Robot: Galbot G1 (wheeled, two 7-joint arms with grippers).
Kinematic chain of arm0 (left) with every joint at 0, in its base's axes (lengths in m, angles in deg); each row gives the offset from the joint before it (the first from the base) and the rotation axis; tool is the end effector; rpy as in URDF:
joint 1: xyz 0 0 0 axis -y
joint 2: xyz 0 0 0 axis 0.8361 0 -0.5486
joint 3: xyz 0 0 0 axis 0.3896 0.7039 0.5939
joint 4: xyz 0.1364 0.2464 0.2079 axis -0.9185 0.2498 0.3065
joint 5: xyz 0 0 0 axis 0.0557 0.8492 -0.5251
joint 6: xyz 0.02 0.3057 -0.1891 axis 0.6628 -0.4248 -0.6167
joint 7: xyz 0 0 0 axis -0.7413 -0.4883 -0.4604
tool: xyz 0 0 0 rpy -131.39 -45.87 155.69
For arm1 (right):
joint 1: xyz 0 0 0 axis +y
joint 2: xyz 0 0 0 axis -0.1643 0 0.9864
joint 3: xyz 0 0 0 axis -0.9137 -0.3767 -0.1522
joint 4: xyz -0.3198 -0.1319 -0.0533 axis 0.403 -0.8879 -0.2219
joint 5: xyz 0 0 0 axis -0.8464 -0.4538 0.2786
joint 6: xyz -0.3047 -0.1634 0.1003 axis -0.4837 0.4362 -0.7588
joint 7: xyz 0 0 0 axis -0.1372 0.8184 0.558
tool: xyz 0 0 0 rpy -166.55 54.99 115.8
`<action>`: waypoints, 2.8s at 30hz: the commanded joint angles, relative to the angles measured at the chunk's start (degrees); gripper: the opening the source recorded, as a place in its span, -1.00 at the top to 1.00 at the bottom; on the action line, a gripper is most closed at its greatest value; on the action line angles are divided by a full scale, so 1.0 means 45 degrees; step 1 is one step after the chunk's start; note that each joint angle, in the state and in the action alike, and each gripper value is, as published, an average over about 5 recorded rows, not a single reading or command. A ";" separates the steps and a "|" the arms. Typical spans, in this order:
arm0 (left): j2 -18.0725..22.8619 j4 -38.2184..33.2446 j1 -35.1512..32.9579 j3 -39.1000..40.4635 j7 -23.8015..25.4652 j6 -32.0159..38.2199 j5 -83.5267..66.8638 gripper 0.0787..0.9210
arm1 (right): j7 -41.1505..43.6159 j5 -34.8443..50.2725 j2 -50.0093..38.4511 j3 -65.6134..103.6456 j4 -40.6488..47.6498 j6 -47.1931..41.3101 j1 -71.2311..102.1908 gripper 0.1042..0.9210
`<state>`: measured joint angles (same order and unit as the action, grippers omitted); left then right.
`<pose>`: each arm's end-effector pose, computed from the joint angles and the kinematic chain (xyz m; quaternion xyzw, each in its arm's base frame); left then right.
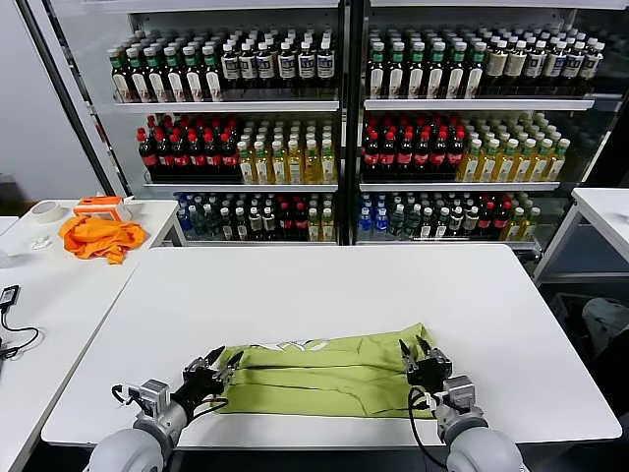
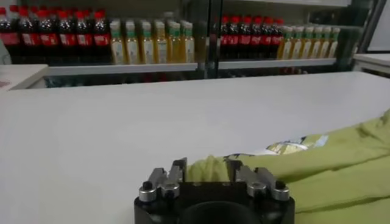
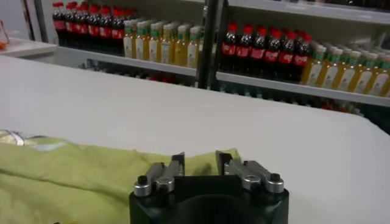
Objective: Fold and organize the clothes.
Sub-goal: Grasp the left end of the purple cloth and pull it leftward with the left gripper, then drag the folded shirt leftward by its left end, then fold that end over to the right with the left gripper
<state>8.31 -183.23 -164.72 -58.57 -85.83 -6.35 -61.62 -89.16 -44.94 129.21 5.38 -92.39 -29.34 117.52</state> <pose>0.2474 0.0799 -0.3061 -0.1346 -0.9659 0.0039 0.2213 0.2380 -0.0327 -0.2760 0.0666 -0.9807 0.0739 0.1681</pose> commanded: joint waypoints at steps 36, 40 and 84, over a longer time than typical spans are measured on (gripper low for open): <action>0.2260 -0.0302 -0.0104 0.1326 -0.4560 -0.1146 0.0722 0.58 | -0.0272 -0.0039 0.0327 0.1567 -0.0464 -0.0108 0.0438 -0.76; 0.1910 -0.0633 -0.0157 0.0646 -0.4149 -0.1549 0.1980 0.83 | -0.0305 -0.0034 0.0361 0.1595 -0.0474 -0.0091 0.0449 -0.76; 0.2798 -0.2729 0.0789 0.1372 -0.3005 -0.3193 0.1074 0.92 | -0.0269 -0.0177 0.0663 0.2139 -0.0485 0.0063 0.0858 -0.76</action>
<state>13.27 -196.24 -166.82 -66.28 -99.87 -20.49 -54.10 -90.36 -45.65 132.16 14.62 -94.45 -29.04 121.07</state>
